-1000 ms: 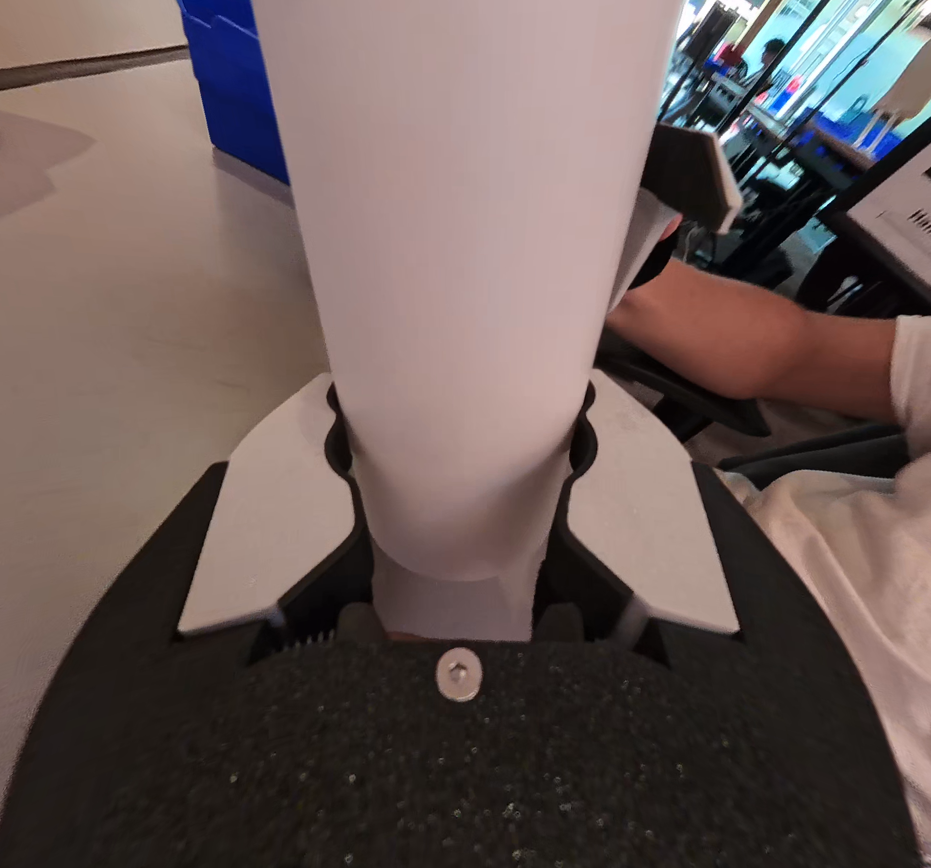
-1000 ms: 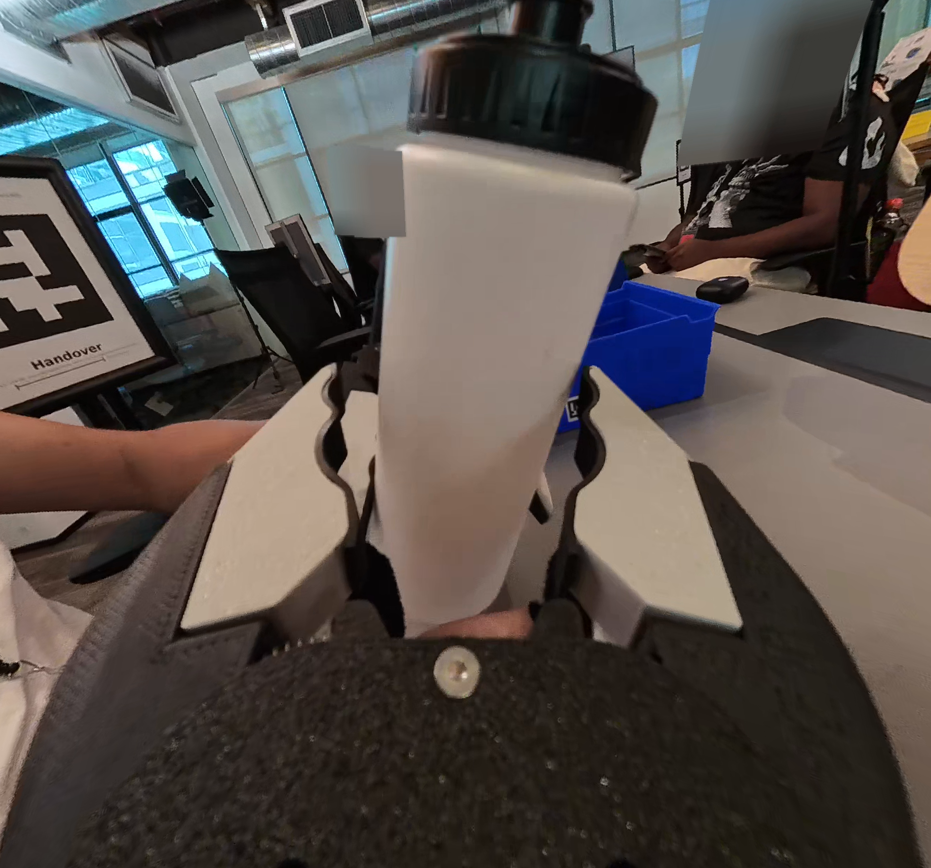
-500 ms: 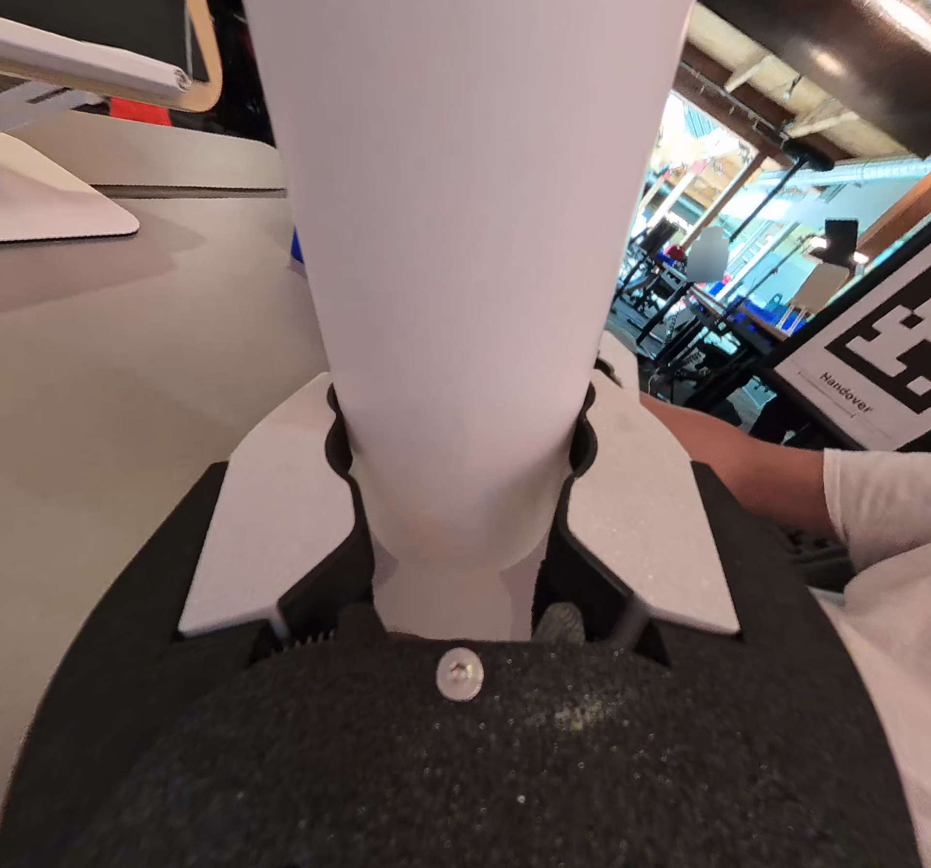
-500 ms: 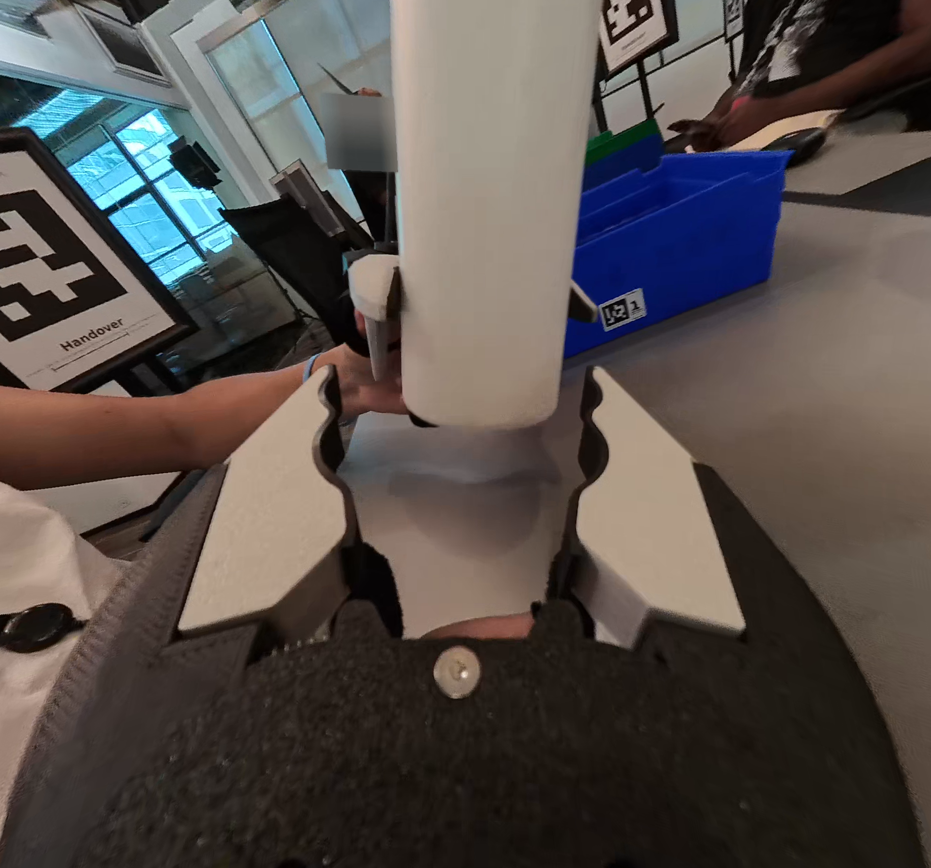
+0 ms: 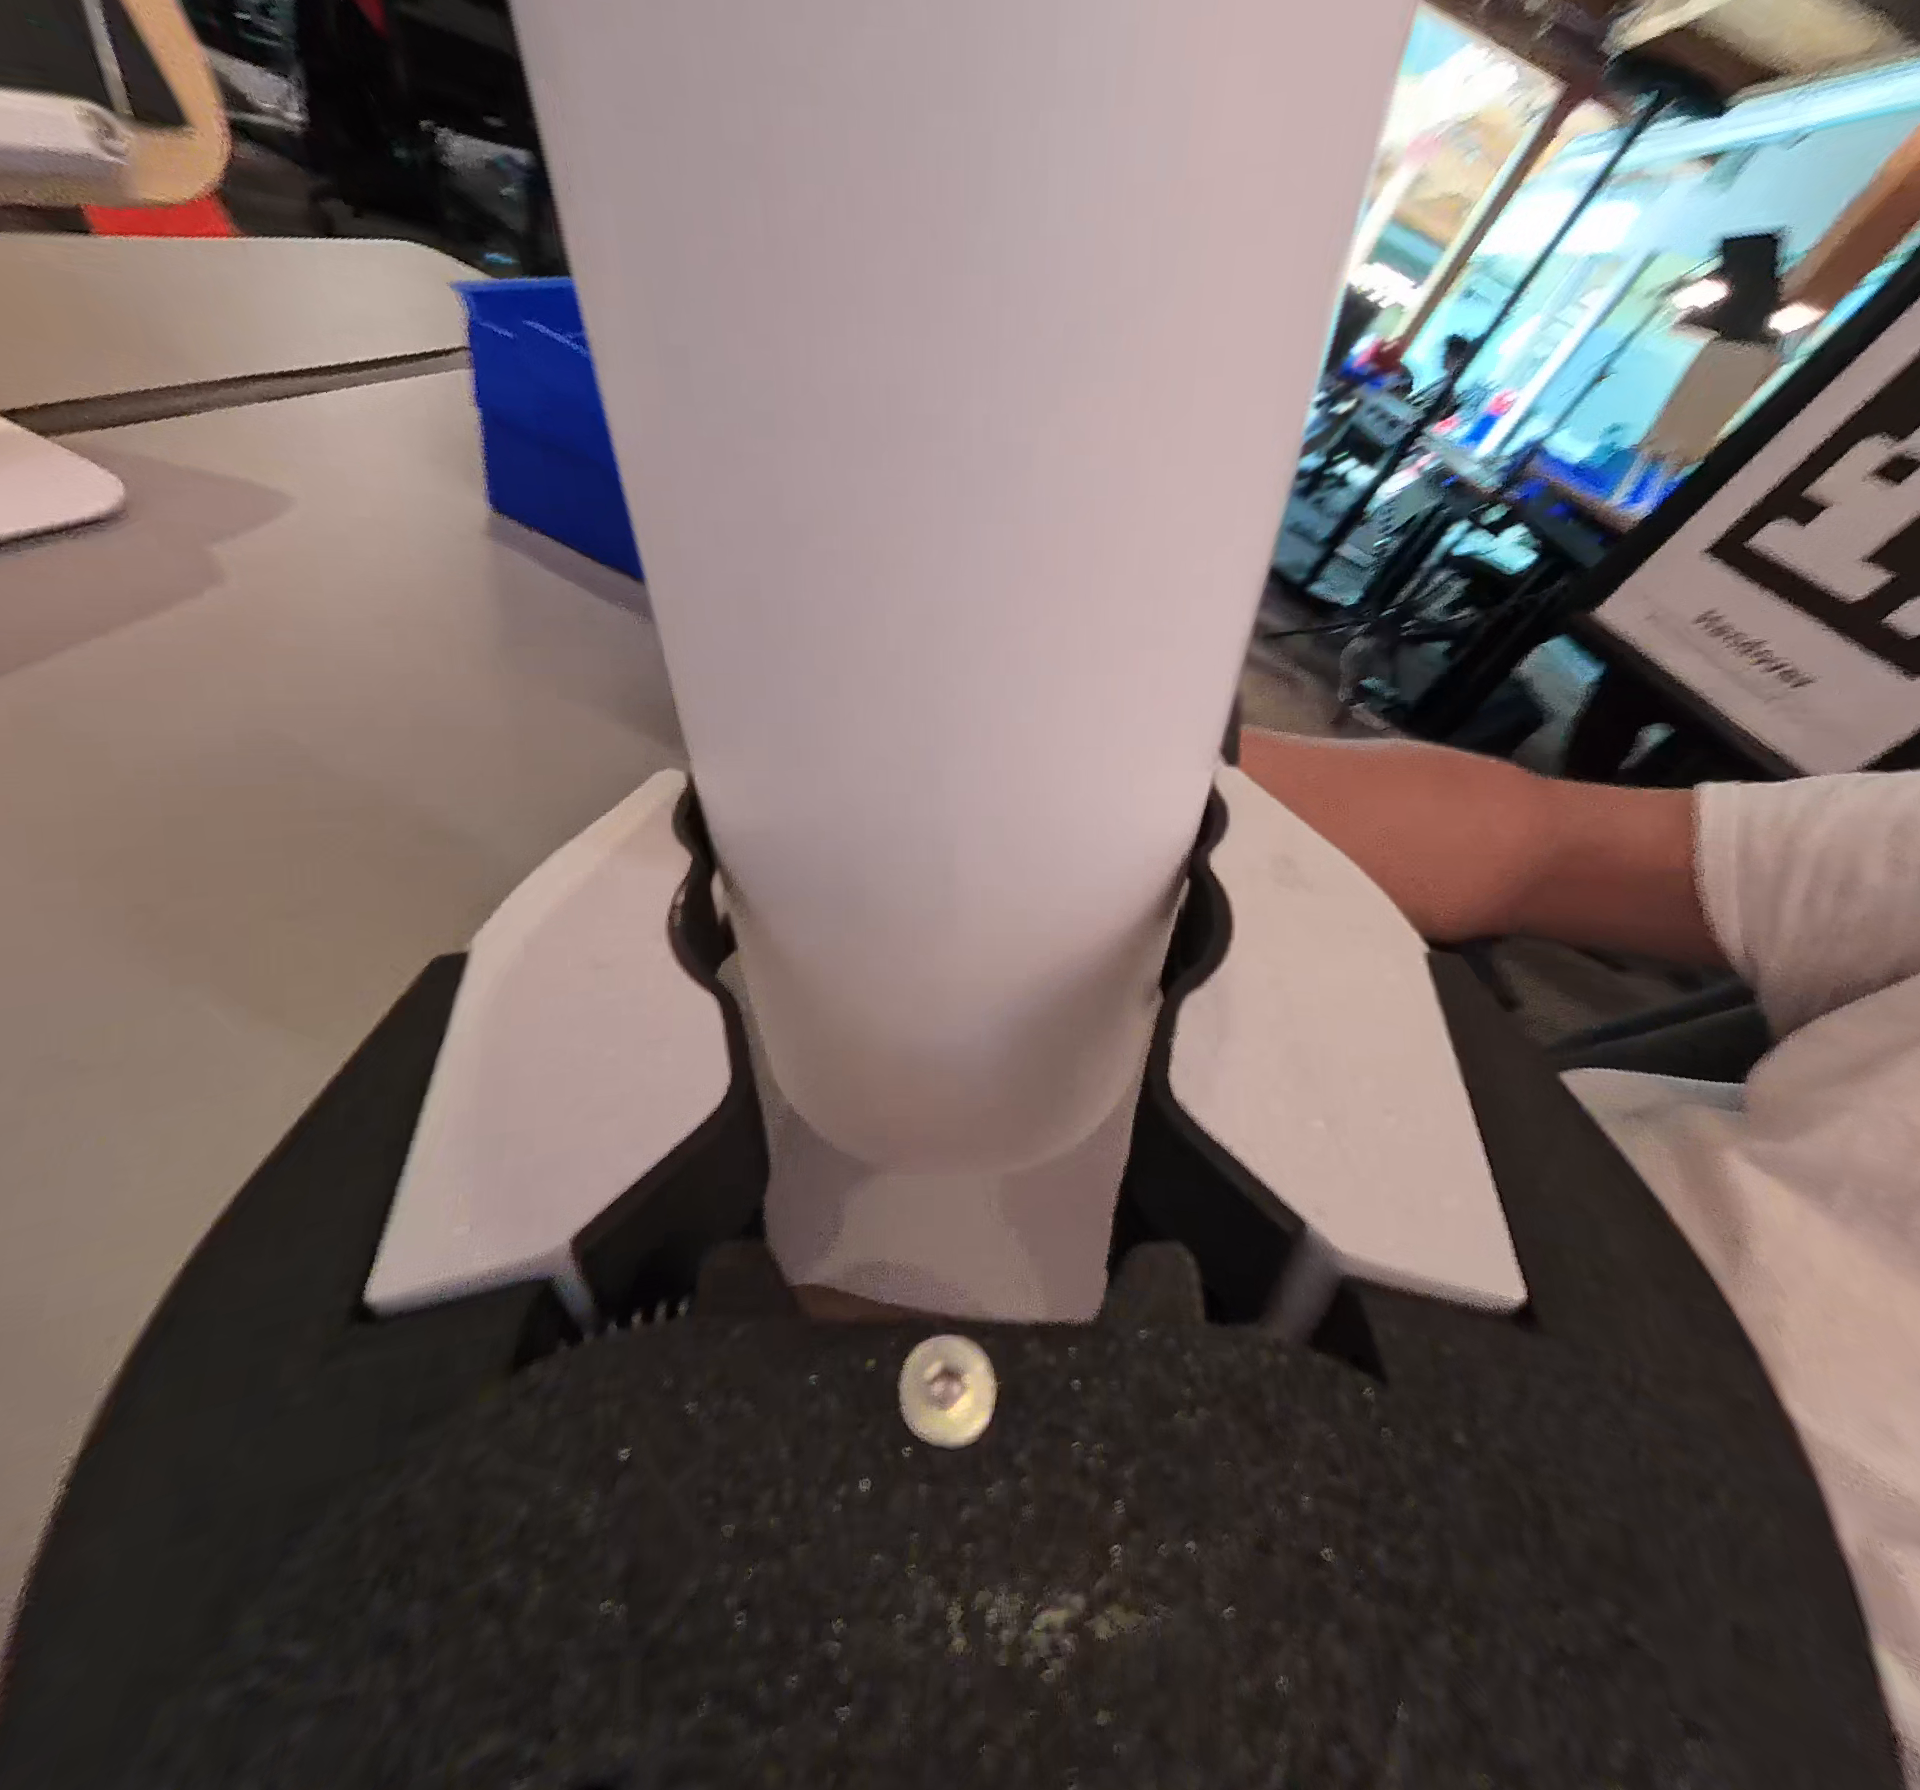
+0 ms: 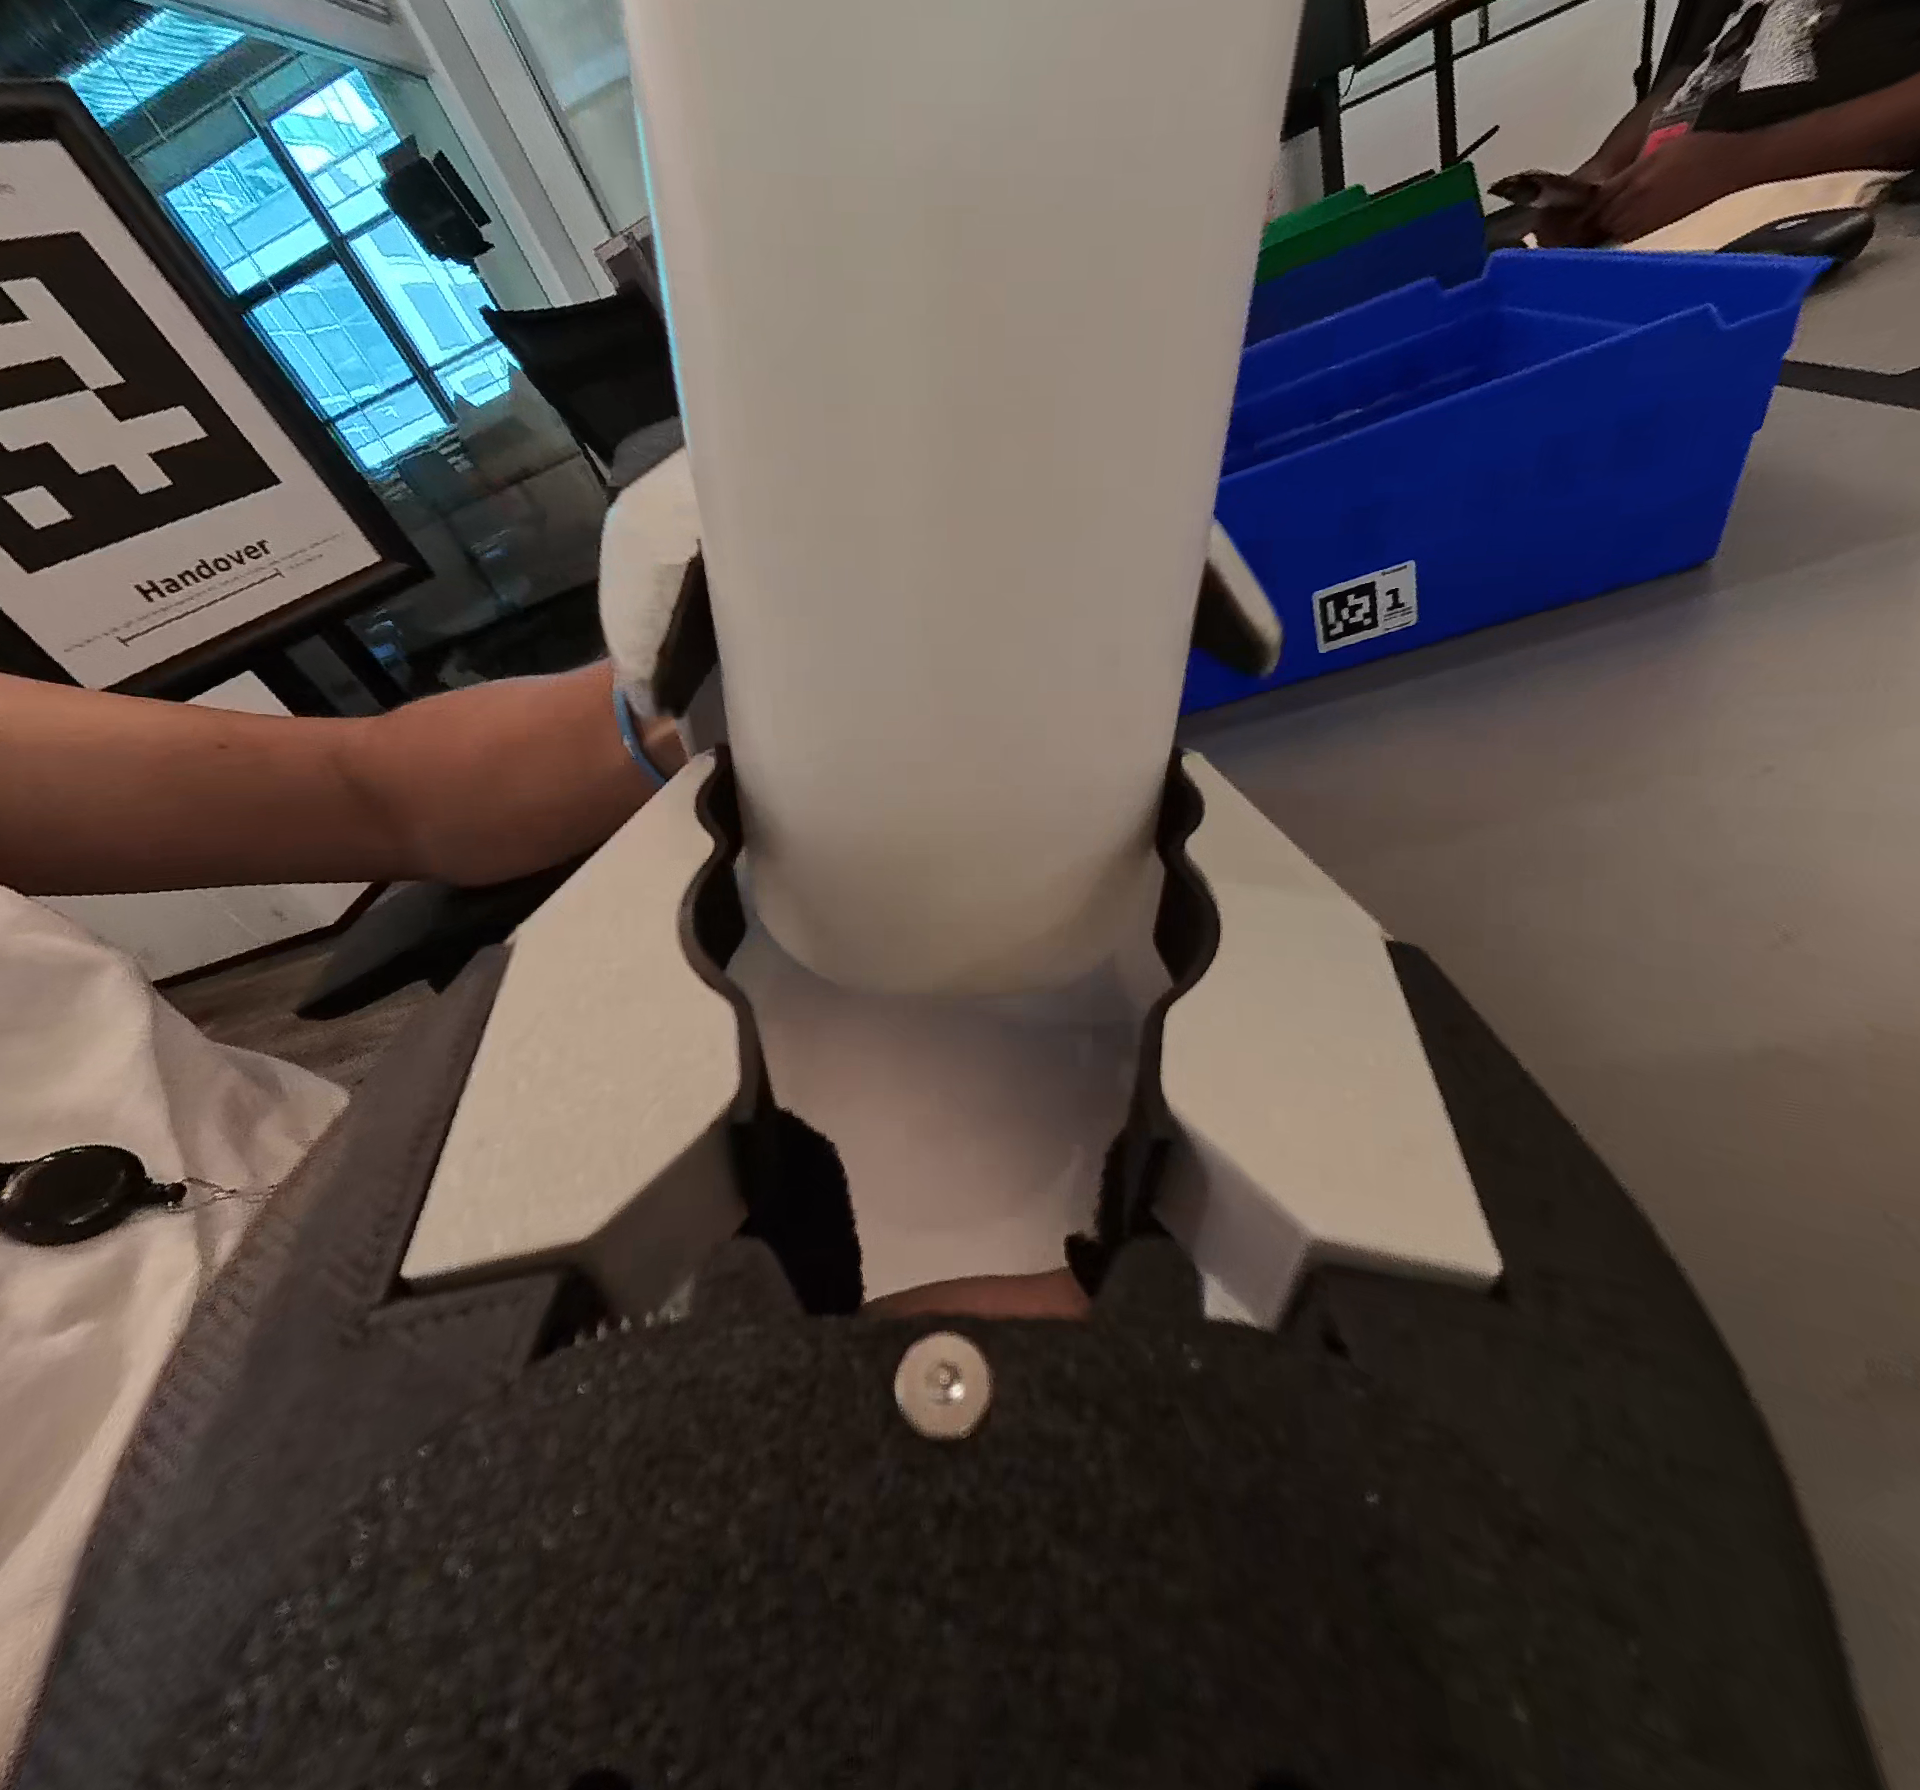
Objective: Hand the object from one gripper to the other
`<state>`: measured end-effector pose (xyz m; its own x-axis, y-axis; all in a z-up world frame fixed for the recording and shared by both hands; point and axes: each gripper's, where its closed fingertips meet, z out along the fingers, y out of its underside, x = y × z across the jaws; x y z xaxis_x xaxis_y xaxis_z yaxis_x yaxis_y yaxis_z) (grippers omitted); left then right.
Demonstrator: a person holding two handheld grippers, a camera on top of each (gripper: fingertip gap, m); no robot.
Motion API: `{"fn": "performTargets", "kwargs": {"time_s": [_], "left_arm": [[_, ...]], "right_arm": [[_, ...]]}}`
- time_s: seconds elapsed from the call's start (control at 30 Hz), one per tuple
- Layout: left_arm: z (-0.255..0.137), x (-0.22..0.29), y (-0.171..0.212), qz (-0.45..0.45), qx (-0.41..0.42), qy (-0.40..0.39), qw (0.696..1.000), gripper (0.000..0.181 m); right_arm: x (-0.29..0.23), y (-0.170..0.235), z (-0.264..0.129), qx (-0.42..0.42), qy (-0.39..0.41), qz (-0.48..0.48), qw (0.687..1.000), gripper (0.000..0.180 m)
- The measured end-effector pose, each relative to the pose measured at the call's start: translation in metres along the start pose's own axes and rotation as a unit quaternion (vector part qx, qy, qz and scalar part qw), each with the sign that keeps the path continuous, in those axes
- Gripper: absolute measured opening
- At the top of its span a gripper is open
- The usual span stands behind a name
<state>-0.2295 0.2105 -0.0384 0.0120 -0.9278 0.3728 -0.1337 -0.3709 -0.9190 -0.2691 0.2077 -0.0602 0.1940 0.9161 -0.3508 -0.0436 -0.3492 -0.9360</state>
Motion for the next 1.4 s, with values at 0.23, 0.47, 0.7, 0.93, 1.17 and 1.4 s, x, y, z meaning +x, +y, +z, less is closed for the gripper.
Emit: {"fn": "performTargets", "kwargs": {"time_s": [0.23, 0.47, 0.7, 0.93, 1.17, 1.4], "left_arm": [[-0.009, -0.007, -0.022, 0.043, -0.013, -0.081, 0.996, 0.104], [-0.056, -0.019, -0.078, -0.005, 0.068, -0.144, 0.987, 0.109], [-0.064, 0.001, -0.101, -0.007, 0.081, -0.129, 0.988, 0.121], [-0.057, 0.006, -0.107, 0.008, 0.081, -0.126, 0.989, 0.104], [-0.055, 0.012, -0.097, 0.024, 0.040, -0.120, 0.992, 0.082], [-0.050, 0.007, -0.089, 0.147, -0.019, -0.210, 0.966, 0.082]], "right_arm": [[-0.009, -0.003, -0.003, 0.023, -0.045, 0.040, 0.998, 0.080], [-0.011, -0.006, -0.006, 0.030, -0.043, 0.030, 0.998, 0.080], [-0.013, 0.000, 0.009, 0.011, -0.021, 0.010, 1.000, 0.081], [-0.021, 0.015, 0.022, -0.035, -0.020, -0.012, 0.999, 0.081], [-0.017, 0.023, 0.021, -0.046, -0.007, -0.021, 0.999, 0.081], [-0.009, -0.011, 0.001, -0.013, 0.002, 0.013, 1.000, 0.102]]}}
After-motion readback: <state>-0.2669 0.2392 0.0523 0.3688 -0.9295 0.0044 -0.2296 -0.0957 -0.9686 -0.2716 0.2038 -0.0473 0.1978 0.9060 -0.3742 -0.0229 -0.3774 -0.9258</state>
